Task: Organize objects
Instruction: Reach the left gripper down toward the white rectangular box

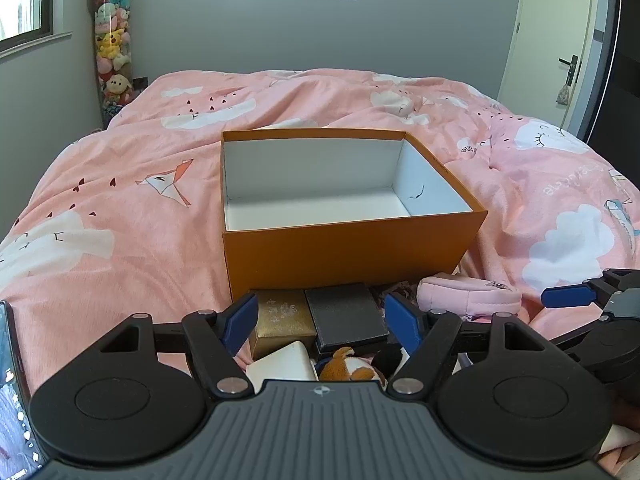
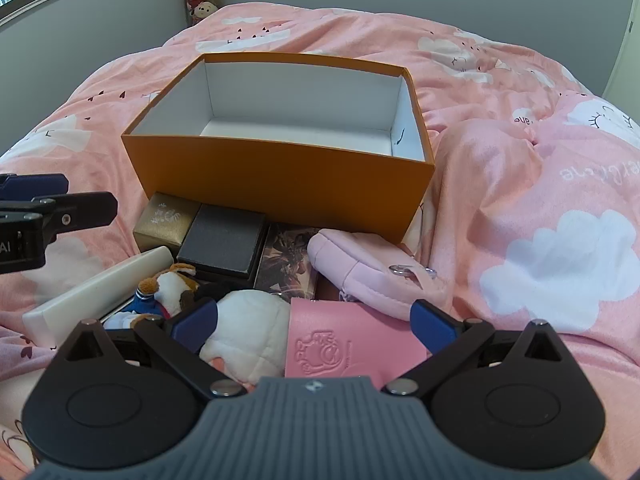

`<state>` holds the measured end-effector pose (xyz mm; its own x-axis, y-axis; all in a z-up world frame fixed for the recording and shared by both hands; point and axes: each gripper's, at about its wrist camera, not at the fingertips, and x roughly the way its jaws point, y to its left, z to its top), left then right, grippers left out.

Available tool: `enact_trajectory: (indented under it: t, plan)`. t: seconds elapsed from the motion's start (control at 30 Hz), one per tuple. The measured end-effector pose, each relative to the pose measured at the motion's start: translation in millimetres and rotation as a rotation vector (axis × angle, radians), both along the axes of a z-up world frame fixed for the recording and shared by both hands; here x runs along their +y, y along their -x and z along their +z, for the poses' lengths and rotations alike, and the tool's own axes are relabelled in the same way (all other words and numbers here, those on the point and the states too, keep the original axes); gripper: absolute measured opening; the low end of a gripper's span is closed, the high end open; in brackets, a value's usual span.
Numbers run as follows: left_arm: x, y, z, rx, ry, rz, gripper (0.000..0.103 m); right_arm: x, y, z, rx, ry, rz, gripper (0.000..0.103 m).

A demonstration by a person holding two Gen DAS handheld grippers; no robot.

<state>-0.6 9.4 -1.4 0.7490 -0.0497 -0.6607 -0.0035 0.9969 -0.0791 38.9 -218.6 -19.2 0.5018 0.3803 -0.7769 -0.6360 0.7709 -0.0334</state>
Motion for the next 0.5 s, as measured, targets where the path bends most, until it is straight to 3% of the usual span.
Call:
enact_trajectory:
  t: [0.5]
  plan:
    - [1.0, -1.3, -0.4, 0.005, 0.0, 0.002, 0.085, -0.2, -1.0, -0.8, 0.009, -0.001, -0.002, 0.102]
